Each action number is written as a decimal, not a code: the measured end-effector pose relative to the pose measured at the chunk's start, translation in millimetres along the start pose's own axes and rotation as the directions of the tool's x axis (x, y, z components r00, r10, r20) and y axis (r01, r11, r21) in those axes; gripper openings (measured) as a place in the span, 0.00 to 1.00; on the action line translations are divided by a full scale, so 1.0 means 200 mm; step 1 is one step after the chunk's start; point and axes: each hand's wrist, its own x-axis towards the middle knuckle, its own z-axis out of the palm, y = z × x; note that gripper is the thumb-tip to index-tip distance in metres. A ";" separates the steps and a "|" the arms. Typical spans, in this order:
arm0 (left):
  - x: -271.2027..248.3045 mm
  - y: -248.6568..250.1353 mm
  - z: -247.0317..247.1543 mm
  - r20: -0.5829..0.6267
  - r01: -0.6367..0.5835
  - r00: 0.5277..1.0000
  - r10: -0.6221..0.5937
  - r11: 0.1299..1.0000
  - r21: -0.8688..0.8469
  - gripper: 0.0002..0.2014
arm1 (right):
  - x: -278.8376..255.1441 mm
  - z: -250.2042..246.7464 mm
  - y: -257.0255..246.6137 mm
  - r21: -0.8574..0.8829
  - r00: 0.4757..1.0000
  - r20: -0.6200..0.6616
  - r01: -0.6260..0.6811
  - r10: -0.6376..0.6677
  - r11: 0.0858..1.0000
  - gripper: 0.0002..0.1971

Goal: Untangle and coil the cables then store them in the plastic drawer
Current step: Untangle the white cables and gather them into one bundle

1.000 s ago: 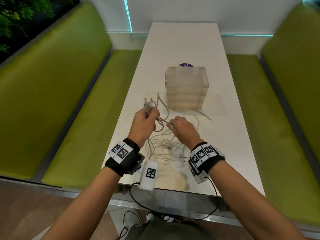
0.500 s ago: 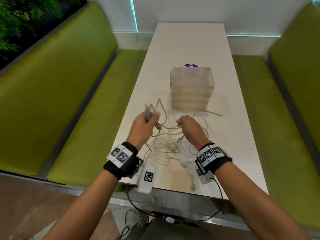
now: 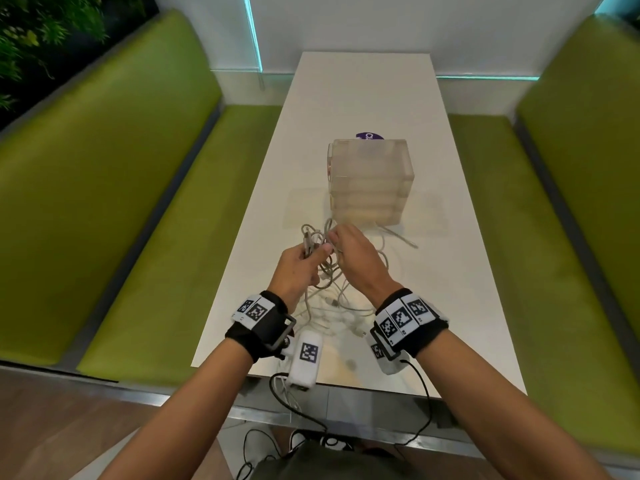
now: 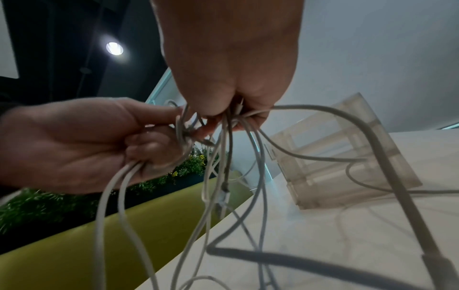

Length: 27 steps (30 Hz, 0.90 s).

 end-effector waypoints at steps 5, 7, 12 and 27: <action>0.02 0.03 0.02 -0.062 0.059 0.996 -0.066 0.992 -0.116 0.07 | -0.01 0.03 -0.01 -0.059 0.999 -0.017 0.041 -0.042 0.997 0.07; 0.02 0.06 0.02 -0.122 0.027 0.992 -0.033 0.998 -0.050 0.07 | 0.00 0.04 -0.01 -0.099 0.999 -0.020 0.039 -0.042 0.994 0.07; -0.01 0.11 0.02 -0.261 -0.111 0.959 0.111 0.994 0.014 0.04 | 0.01 0.10 0.12 -0.269 0.996 0.085 0.030 -0.007 0.963 0.12; -0.03 0.13 -0.21 -0.468 -0.214 0.870 0.155 0.974 -0.075 0.06 | 0.01 0.04 0.16 -0.065 0.983 0.116 0.148 -0.140 0.987 0.15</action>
